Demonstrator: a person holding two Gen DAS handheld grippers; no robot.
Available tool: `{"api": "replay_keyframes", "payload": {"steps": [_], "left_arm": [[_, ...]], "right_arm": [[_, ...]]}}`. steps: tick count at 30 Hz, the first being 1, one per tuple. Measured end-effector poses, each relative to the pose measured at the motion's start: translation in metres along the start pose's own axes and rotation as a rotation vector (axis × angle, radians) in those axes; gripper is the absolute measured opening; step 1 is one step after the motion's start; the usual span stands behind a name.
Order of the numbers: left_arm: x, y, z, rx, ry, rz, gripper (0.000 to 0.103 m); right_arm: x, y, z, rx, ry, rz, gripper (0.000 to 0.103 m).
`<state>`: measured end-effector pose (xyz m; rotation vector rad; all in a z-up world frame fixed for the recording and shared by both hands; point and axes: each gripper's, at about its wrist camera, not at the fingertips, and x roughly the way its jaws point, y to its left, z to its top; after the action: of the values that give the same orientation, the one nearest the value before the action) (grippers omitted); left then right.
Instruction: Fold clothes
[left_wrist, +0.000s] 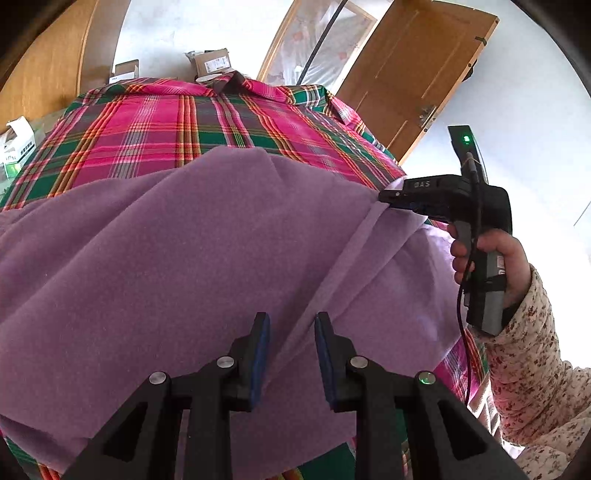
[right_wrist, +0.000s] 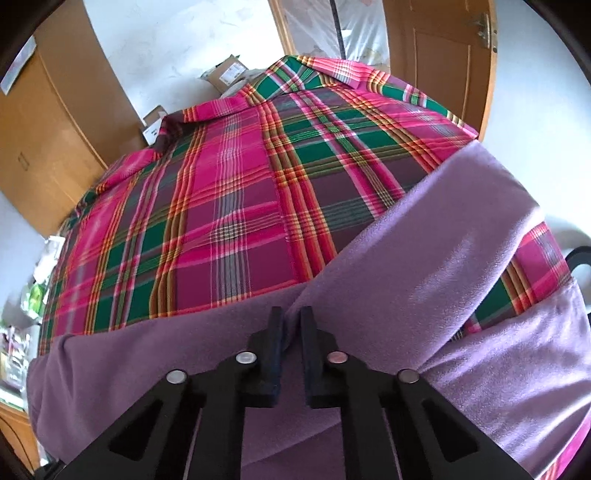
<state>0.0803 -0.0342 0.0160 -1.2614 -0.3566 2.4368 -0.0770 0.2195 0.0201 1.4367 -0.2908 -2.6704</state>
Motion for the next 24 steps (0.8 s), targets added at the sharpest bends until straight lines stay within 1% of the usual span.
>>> {"api": "replay_keyframes", "payload": {"steps": [4, 6, 11, 15, 19, 20, 22, 24], "left_arm": [[0.001, 0.001, -0.001, -0.014, -0.001, 0.002, 0.025], [0.001, 0.001, -0.002, -0.014, 0.0, 0.022, 0.025], [0.002, -0.002, -0.003, -0.006, -0.001, 0.041, 0.025], [0.003, -0.004, -0.003, -0.001, -0.002, 0.057, 0.025], [0.003, -0.003, -0.003, -0.011, -0.009, 0.05, 0.025], [0.003, -0.003, -0.003, -0.012, -0.009, 0.048, 0.025], [0.004, -0.003, -0.003, -0.014, -0.01, 0.044, 0.025], [0.004, -0.003, -0.003, -0.016, -0.011, 0.041, 0.025]], "right_arm": [[-0.014, -0.008, -0.009, 0.009, -0.039, 0.003, 0.004], [-0.021, -0.014, -0.012, 0.021, -0.05, 0.008, 0.004], [-0.044, -0.036, -0.024, 0.077, -0.089, 0.047, 0.004], [-0.054, -0.046, -0.036, 0.101, -0.091, 0.062, 0.003], [-0.057, -0.053, -0.044, 0.12, -0.095, 0.077, 0.004], [-0.056, -0.053, -0.043, 0.119, -0.096, 0.075, 0.006], [-0.056, -0.054, -0.04, 0.131, -0.1, 0.096, 0.007], [-0.054, -0.053, -0.033, 0.132, -0.105, 0.106, 0.014]]}}
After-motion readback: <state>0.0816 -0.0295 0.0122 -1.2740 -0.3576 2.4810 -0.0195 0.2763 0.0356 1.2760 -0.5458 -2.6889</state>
